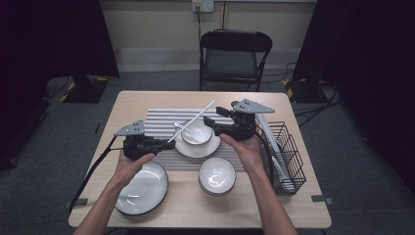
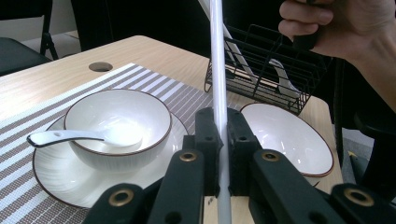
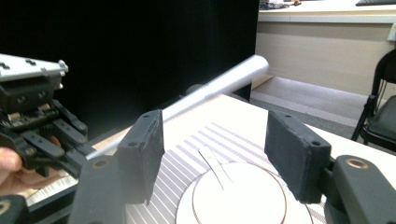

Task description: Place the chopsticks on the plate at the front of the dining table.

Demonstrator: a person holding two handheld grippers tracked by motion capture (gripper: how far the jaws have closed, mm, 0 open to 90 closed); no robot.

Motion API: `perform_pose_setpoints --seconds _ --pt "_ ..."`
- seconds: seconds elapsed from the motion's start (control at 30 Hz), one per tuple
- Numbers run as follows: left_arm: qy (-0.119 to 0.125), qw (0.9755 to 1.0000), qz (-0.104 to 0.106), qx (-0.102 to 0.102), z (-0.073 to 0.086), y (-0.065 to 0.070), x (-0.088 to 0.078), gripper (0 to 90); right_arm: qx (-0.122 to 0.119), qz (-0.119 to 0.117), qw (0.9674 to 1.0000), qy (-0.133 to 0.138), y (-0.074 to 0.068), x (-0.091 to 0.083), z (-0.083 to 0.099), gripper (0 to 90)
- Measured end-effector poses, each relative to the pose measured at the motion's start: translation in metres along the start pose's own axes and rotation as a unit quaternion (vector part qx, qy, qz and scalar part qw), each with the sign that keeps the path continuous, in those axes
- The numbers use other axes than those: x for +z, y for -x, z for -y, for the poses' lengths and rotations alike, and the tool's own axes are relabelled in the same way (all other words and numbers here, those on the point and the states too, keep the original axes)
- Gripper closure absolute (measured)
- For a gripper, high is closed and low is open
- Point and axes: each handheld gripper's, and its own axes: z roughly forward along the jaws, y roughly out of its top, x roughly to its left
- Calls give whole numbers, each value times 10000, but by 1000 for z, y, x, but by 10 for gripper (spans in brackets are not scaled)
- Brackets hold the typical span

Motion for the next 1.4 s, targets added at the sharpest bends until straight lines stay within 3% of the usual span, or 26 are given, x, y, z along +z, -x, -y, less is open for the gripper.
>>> perform_pose_setpoints --seconds 0.3,0.47,0.73,0.83,0.9,1.0,1.23,1.3,1.4 --pt "36 9999 -116 -104 5 -6 -6 860 43 108 9997 -222 7 -6 13 349" --pt "7 9998 -200 -94 7 -9 -8 860 148 296 9988 -364 14 -8 24 311" --pt "-86 9993 -349 -98 10 -15 -12 860 303 521 9962 -623 22 -10 40 261" --pt "-89 9987 -466 -204 13 -21 -15 860 363 579 9940 -851 25 -9 44 231" --pt "-47 9984 -482 -290 15 -23 -16 860 356 644 9929 -932 25 -8 45 229" --pt "-105 9981 -554 -248 14 -26 -18 860 329 739 9930 -862 26 -8 48 234" --pt "21 9974 -616 -368 11 -35 -22 860 346 889 9892 -1110 30 -6 60 271" --pt "-8 9970 -678 -371 11 -37 -23 860 299 882 9901 -1054 30 -6 62 336" --pt "-40 9964 -760 -374 11 -41 -24 860 252 904 9893 -1113 29 -5 65 335"
